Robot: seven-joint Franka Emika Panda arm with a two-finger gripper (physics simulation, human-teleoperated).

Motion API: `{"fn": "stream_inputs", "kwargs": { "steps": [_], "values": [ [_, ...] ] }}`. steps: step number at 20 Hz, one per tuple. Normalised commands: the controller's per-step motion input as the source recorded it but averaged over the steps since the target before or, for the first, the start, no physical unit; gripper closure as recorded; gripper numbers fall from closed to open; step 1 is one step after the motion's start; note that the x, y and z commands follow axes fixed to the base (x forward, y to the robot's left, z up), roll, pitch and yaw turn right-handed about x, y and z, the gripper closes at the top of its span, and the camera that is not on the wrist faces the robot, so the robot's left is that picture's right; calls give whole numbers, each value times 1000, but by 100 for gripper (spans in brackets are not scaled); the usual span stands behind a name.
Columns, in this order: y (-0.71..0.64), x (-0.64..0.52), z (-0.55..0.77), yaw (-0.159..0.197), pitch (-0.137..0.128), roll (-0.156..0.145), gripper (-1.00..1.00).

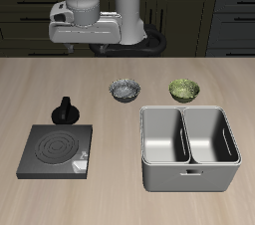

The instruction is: Turn on the flat stove

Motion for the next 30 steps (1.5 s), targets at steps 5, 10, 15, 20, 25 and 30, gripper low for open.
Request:
{"fn": "stream_inputs", "kwargs": {
  "steps": [5, 10, 15, 20, 25, 30],
  "values": [
    [-277, 49, 46, 46, -19, 4, -100],
    [-176, 18, 6, 15, 3, -15, -100],
    [-354, 5, 29, -16, -4, -15, -100],
    [-191, -38, 31, 13, -20, -17, -100],
    [-45, -70, -19, -8, -12, -6, -100],
    [-49, -38, -72, 51, -31, -17, -100]
  ]
}}
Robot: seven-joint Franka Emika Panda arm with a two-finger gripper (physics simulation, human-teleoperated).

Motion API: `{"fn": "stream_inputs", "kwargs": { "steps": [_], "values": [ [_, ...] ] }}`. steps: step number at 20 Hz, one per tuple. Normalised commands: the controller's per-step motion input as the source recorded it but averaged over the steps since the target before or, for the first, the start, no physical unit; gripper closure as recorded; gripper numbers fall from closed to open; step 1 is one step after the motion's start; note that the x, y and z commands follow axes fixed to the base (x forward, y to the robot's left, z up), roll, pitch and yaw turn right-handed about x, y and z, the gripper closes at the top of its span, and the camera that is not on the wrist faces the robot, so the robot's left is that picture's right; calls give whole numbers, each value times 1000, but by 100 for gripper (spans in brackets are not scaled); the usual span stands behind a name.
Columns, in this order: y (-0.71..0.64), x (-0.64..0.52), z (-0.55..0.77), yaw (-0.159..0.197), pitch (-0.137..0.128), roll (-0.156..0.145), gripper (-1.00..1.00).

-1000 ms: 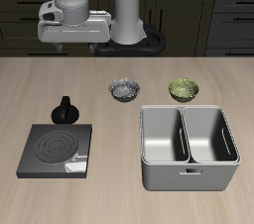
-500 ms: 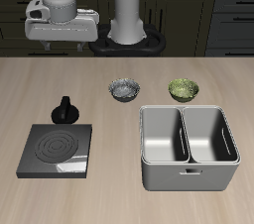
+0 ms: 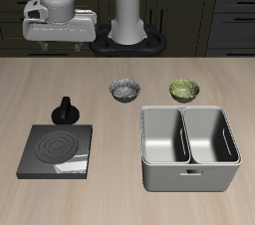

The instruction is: Turn on the flat stove

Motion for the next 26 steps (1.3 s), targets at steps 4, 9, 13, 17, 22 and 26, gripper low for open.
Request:
{"fn": "stream_inputs", "kwargs": {
  "steps": [4, 9, 13, 17, 22, 26],
  "values": [
    [102, -62, -74, 7, -22, 29, -100],
    [57, -18, -134, -20, -28, 14, -100],
    [-4, -19, -155, -24, -21, 0, -100],
    [44, -138, -111, -8, -52, 1, -100],
    [67, -76, -150, -34, -6, 22, -100],
    [46, -23, -176, 9, -7, -4, -100]
  ]
}}
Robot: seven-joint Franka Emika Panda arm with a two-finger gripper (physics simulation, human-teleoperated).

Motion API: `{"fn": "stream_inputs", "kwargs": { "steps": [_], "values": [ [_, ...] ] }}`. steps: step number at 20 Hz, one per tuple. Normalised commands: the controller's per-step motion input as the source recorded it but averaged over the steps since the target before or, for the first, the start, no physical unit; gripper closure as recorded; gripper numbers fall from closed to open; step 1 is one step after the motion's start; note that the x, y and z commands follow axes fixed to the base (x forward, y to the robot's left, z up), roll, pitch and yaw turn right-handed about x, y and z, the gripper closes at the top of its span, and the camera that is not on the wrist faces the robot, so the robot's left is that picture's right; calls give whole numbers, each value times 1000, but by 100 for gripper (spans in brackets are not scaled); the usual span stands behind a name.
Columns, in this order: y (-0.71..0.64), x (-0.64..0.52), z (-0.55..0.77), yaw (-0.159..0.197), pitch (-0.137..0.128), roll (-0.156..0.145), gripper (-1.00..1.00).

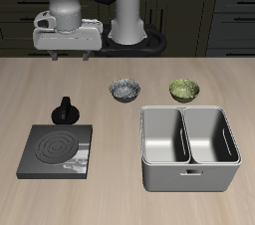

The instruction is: Turn on the flat stove

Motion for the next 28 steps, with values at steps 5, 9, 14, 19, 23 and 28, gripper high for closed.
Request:
{"fn": "stream_inputs", "kwargs": {
  "steps": [5, 9, 14, 19, 23, 28],
  "values": [
    [1, -22, -237, -8, 0, -5, -100],
    [8, -70, -221, 1, -8, -3, -100],
    [-81, -121, -107, 20, -31, -27, -100],
    [-184, -37, -106, -10, -10, -31, -100],
    [-102, 11, -125, 7, -10, -8, -100],
    [-9, 28, -133, 2, -30, 6, -100]
  ]
}}
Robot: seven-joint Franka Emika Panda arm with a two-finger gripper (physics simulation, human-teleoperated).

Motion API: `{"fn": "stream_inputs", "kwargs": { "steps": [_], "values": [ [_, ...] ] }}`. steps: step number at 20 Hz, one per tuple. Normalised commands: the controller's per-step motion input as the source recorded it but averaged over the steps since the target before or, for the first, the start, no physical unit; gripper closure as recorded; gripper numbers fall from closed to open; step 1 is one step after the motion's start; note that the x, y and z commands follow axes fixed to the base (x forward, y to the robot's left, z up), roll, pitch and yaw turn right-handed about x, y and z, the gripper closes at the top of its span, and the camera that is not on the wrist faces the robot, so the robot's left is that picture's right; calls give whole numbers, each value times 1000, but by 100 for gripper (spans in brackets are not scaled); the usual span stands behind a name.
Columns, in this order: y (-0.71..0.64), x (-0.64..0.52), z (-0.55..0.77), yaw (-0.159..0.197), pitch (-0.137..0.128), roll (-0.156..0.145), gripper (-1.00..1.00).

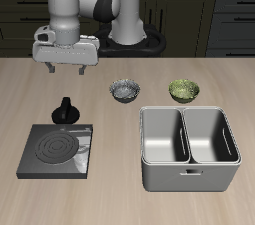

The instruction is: Turn on the flat stove

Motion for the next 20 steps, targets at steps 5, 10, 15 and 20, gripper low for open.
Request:
{"fn": "stream_inputs", "kwargs": {
  "steps": [5, 10, 15, 20],
  "values": [
    [45, 45, -240, 3, 13, 5, -100],
    [67, 38, -284, -16, 24, 1, -100],
    [39, 22, -270, -11, 21, 0, -100],
    [32, 11, -212, 1, 6, -3, -100]
  ]
}}
